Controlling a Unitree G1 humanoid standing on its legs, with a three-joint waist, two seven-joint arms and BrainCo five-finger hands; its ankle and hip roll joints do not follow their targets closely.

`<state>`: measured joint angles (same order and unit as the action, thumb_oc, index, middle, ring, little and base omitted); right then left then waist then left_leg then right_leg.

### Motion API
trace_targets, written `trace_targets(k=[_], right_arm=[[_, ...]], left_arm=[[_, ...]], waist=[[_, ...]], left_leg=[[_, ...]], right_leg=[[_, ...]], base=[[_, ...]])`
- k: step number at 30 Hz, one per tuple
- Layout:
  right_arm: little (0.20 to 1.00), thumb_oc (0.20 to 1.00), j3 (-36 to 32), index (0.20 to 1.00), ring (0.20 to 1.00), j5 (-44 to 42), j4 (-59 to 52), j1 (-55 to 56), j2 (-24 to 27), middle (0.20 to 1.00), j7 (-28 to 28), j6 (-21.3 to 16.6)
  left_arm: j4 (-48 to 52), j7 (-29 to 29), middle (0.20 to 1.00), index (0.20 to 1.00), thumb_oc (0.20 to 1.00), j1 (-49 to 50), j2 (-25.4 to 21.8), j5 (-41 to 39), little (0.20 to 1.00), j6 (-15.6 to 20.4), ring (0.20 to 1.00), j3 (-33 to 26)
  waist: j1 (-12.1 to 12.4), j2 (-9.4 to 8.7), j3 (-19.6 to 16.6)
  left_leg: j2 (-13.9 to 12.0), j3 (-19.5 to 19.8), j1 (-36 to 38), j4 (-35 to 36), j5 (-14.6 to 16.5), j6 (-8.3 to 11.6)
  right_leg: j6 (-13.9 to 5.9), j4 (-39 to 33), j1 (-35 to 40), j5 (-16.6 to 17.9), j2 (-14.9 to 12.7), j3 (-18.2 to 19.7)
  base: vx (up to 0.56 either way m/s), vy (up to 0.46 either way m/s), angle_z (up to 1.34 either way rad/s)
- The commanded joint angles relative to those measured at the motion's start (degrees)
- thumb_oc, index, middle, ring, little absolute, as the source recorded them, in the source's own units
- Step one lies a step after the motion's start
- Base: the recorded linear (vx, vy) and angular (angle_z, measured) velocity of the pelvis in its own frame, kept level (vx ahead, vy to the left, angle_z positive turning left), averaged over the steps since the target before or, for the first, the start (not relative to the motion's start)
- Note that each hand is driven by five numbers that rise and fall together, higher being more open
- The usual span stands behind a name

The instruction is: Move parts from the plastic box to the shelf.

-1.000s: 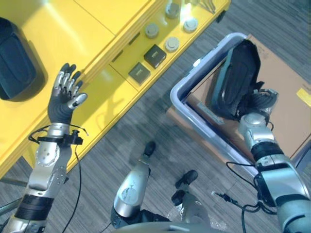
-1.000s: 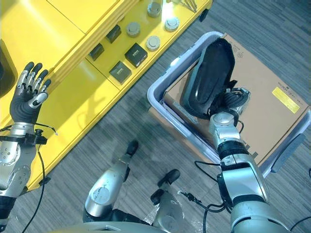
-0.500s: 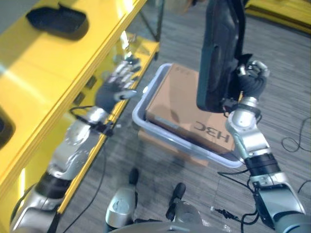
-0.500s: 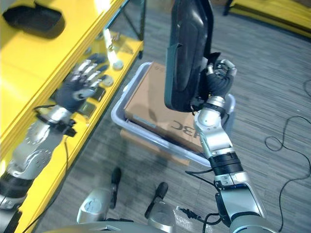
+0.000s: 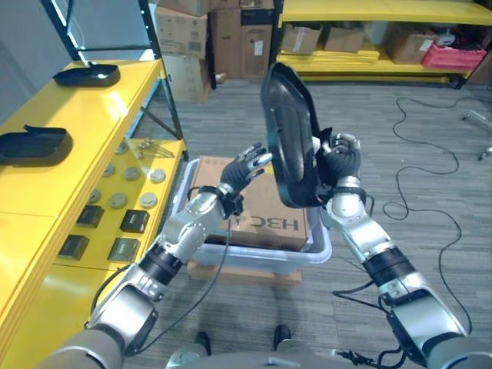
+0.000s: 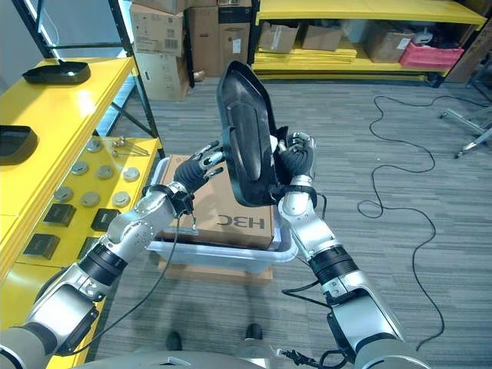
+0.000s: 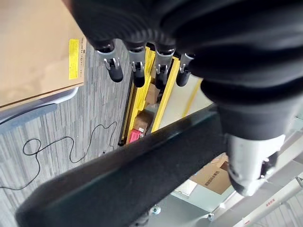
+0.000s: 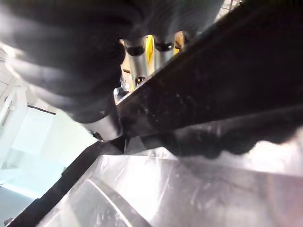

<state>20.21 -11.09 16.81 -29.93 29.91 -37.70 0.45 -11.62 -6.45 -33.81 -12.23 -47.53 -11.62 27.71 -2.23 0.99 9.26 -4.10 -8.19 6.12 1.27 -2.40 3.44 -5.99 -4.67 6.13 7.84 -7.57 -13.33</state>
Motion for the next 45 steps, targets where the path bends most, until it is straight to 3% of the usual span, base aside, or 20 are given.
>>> trace_targets(k=[1,6,11,16,21,26,32,40,45], right_arm=[[0.200,0.200,-0.66,0.200,0.200,0.02,-1.29,-4.05,-0.32,0.200,0.25,-4.37],[0.200,0.200,-1.36,0.200,0.200,-0.20,-0.80,-3.14,-0.62,0.200,1.00,-4.20],[0.200,0.200,-1.20,0.200,0.200,-0.22,-0.25,-3.17,-0.83,0.200,2.00,-3.99],[0.200,0.200,0.75,0.200,0.200,0.42,0.20,-4.58,-2.32,0.200,2.61,-3.12],[0.200,0.200,3.44,0.200,0.200,0.08,1.73,-6.89,-5.05,0.200,1.90,-2.78],[0.200,0.200,5.56,0.200,0.200,0.64,2.65,-7.99,-7.11,0.200,1.22,-2.54],[0.200,0.200,6.23,0.200,0.200,1.48,2.98,-8.08,-7.34,0.200,1.72,-2.10],[0.200,0.200,6.05,0.200,0.200,1.74,3.04,-7.42,-6.38,0.200,2.61,-1.57],[0.200,0.200,4.73,0.200,0.200,1.57,2.75,-6.27,-4.65,0.200,2.55,-1.42]], left_arm=[[-2.45,-0.65,1.000,1.000,1.000,-3.35,0.76,3.30,1.000,1.54,1.000,2.35],[-1.94,0.64,1.000,1.000,1.000,-3.87,0.54,9.69,1.000,0.01,1.000,2.77],[-1.29,1.72,1.000,1.000,1.000,-3.68,0.17,11.05,1.000,-1.52,1.000,3.75],[-0.65,2.58,1.000,1.000,1.000,-3.81,1.25,9.90,1.000,-2.80,1.000,5.40],[-1.44,4.06,1.000,1.000,1.000,-2.94,3.78,2.49,1.000,-3.67,1.000,7.86],[-1.95,3.50,1.000,1.000,1.000,-1.79,5.94,-1.67,1.000,-2.66,1.000,9.38],[-1.87,3.24,1.000,1.000,1.000,-1.27,6.74,-1.12,1.000,-0.88,1.000,9.58],[-1.02,1.41,1.000,1.000,1.000,-1.20,5.64,3.41,1.000,1.19,1.000,7.74],[0.42,-0.18,1.000,1.000,1.000,-1.74,1.78,7.93,1.000,0.77,1.000,3.19]], waist=[[2.56,-1.15,-3.24],[2.30,-1.26,-3.76],[2.42,-1.25,-4.17],[2.76,-1.13,-4.25],[3.12,-0.96,-4.67],[3.23,-0.86,-4.82],[3.38,-0.97,-4.91],[3.60,-1.06,-5.20],[4.25,-1.05,-5.29]], left_leg=[[0.17,-1.96,-0.69,-0.96,1.86,-1.13],[0.01,-2.23,-0.41,-1.15,2.22,-1.15],[0.09,-1.93,-0.20,-0.91,2.28,-1.19],[0.28,-1.45,-0.12,-0.96,2.39,-1.37],[0.44,-1.11,0.11,-0.74,2.38,-1.48],[0.67,-1.06,0.00,-0.93,2.55,-1.72],[0.77,-0.92,0.09,-1.09,2.71,-1.85],[0.75,-0.76,0.30,-1.18,2.79,-1.78],[0.76,-0.37,0.64,-1.20,2.88,-1.69]], right_leg=[[-3.38,0.97,0.08,-3.37,-0.71,-0.80],[-3.49,0.82,0.31,-3.49,-0.67,-0.66],[-3.53,0.66,0.45,-3.56,-0.63,-0.64],[-3.51,0.80,0.56,-3.68,-0.71,-0.72],[-3.53,0.97,0.65,-3.72,-0.80,-0.79],[-3.47,1.32,0.44,-3.86,-0.86,-0.71],[-3.48,1.61,0.52,-4.04,-0.90,-0.76],[-3.44,1.76,0.77,-4.28,-0.88,-0.77],[-3.42,1.75,1.22,-4.38,-0.85,-1.07]], base=[[0.02,-0.013,-0.05],[0.00,0.000,0.00],[0.00,0.000,0.00],[0.01,0.002,0.00],[0.03,0.012,0.02],[0.01,0.004,0.00],[0.00,0.000,0.00],[0.00,0.000,0.00],[0.02,0.002,0.00]])
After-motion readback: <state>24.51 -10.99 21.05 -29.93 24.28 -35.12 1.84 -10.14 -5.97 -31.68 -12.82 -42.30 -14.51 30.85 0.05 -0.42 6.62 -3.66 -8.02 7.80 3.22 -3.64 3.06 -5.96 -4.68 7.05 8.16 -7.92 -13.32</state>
